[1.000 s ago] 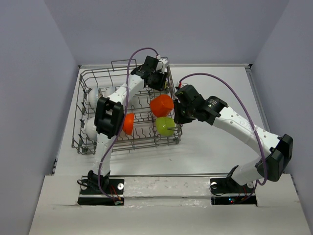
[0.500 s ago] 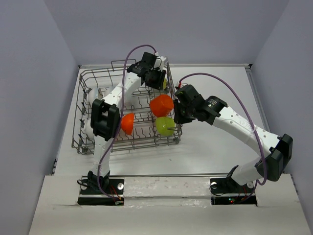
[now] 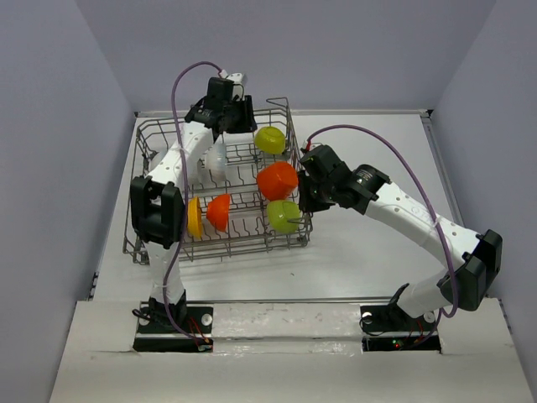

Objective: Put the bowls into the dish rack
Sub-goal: Place the upside down bowl on the dish rack.

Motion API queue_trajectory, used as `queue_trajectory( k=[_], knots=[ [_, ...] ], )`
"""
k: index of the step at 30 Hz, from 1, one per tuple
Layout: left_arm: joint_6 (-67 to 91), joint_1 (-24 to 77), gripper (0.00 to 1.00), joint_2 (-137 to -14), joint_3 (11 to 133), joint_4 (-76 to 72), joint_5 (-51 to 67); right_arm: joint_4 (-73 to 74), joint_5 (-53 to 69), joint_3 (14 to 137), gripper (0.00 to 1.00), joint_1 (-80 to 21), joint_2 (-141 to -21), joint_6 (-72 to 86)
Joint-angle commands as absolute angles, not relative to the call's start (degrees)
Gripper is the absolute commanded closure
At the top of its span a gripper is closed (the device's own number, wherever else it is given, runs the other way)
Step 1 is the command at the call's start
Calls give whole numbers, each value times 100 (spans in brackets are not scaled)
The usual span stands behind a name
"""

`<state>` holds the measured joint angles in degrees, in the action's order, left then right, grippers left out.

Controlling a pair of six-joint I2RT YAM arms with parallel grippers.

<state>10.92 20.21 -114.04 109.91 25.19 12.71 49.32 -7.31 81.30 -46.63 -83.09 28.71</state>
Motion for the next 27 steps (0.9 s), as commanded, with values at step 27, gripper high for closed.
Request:
queue_trajectory(
  k=[27],
  knots=[
    [3762,1916,43,-12410,11197,853,62,4324,-606,8235,76,-4764,-8104,2813]
  ],
)
